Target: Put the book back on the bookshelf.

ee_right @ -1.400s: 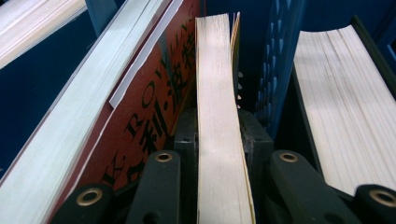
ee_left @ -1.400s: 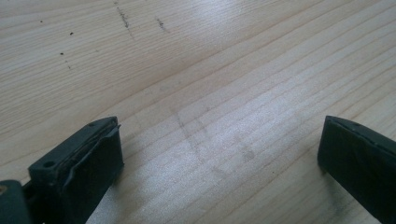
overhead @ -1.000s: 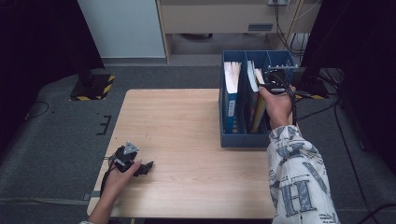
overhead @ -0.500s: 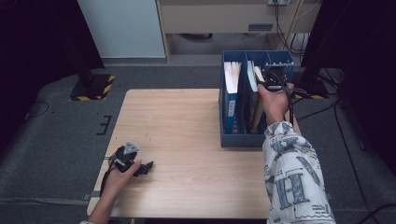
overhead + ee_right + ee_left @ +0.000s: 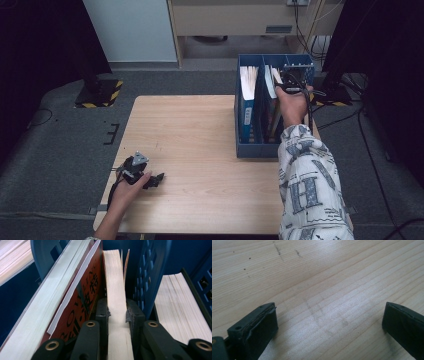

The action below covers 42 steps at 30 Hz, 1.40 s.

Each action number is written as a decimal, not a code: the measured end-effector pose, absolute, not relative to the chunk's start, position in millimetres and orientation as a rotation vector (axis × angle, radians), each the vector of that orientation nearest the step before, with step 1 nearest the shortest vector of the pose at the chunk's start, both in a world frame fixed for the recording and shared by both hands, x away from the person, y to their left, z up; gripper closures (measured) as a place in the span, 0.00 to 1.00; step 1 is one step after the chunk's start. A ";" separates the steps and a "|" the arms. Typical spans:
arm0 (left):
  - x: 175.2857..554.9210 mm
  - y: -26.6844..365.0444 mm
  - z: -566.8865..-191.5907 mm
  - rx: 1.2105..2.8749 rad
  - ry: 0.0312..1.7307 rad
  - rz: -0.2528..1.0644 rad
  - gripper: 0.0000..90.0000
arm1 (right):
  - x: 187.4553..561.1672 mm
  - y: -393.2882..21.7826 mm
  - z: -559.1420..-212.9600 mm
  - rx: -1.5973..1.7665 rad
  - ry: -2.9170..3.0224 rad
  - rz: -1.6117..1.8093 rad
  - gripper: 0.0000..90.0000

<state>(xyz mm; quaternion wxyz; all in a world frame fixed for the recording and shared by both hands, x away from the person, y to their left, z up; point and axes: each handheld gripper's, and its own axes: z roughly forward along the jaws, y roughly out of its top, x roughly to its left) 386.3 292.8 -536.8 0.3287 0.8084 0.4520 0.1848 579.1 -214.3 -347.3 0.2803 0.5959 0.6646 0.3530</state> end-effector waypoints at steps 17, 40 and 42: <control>386.2 292.7 -536.7 2.116 1.186 0.483 0.00 | 563.6 -223.5 -339.9 1.579 1.801 0.993 0.64; 385.5 292.4 -536.9 2.116 1.187 0.484 0.00 | 504.4 -235.1 -339.9 1.455 1.856 1.051 0.30; 385.5 292.4 -536.9 2.116 1.188 0.484 0.00 | 500.9 -236.5 -340.5 1.442 1.865 1.055 0.29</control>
